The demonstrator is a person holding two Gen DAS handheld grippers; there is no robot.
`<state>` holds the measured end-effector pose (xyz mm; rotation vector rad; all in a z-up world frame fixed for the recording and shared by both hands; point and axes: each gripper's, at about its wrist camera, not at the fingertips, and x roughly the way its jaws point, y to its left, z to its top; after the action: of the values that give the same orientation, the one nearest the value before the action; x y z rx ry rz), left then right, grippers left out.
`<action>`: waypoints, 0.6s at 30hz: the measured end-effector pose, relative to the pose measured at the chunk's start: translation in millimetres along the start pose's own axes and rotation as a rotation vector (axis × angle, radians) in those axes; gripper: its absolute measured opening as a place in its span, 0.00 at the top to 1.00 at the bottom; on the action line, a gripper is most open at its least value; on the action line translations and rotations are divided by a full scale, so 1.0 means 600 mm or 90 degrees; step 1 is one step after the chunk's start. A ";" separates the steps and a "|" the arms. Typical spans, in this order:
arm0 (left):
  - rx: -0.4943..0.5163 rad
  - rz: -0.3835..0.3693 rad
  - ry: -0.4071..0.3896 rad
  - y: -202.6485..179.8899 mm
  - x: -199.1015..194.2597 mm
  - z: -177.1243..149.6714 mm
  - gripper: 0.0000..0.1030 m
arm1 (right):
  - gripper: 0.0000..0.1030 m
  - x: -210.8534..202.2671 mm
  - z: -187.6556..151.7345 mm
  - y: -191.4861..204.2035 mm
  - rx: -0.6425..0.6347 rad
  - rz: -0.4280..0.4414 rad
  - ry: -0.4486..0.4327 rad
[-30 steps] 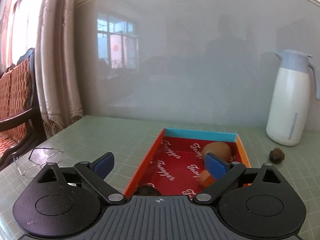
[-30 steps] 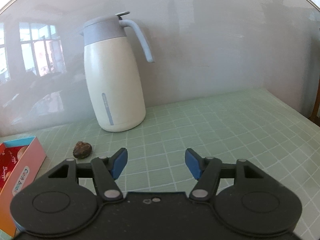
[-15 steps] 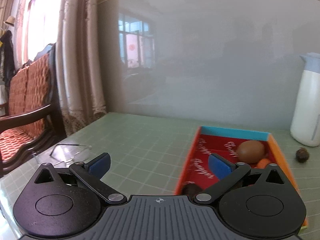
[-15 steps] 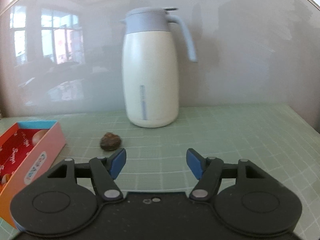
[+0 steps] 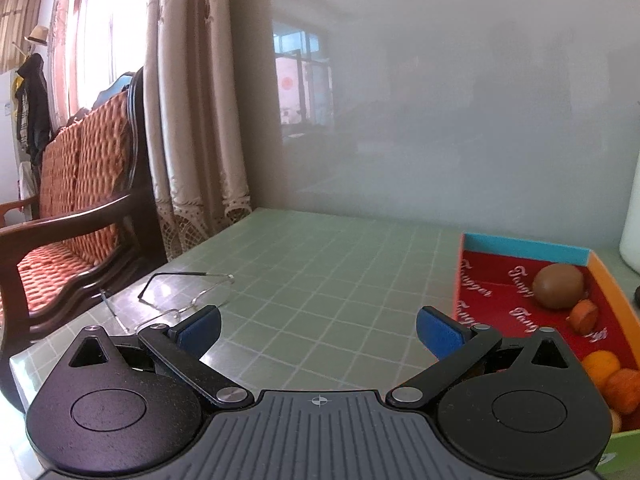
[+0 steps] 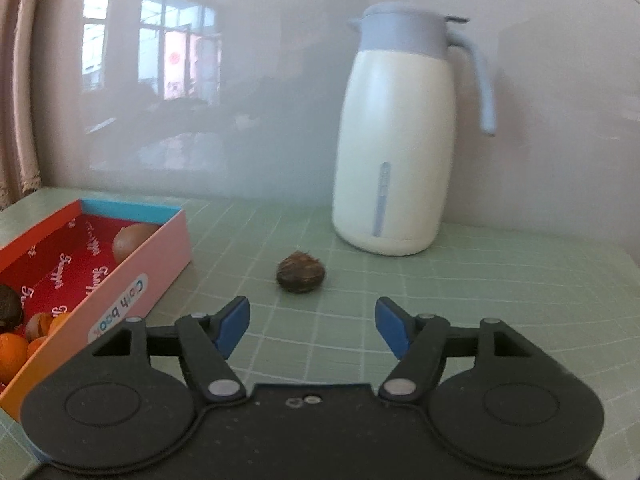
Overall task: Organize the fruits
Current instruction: 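Move the right gripper to the brown spiky fruit and grasp it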
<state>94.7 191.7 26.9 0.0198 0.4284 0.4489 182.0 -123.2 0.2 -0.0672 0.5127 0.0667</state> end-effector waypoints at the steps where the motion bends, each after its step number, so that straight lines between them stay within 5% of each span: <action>1: 0.001 0.004 0.000 0.005 0.002 -0.001 0.00 | 0.32 0.005 0.000 0.002 0.001 0.004 0.005; 18: -0.039 0.110 0.010 0.067 0.034 -0.007 0.00 | 0.31 0.113 0.022 0.015 -0.009 0.003 0.038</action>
<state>92.7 236.3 19.3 -0.0064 0.4304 0.6327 246.8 -109.9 -22.1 -0.0817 0.5716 0.0734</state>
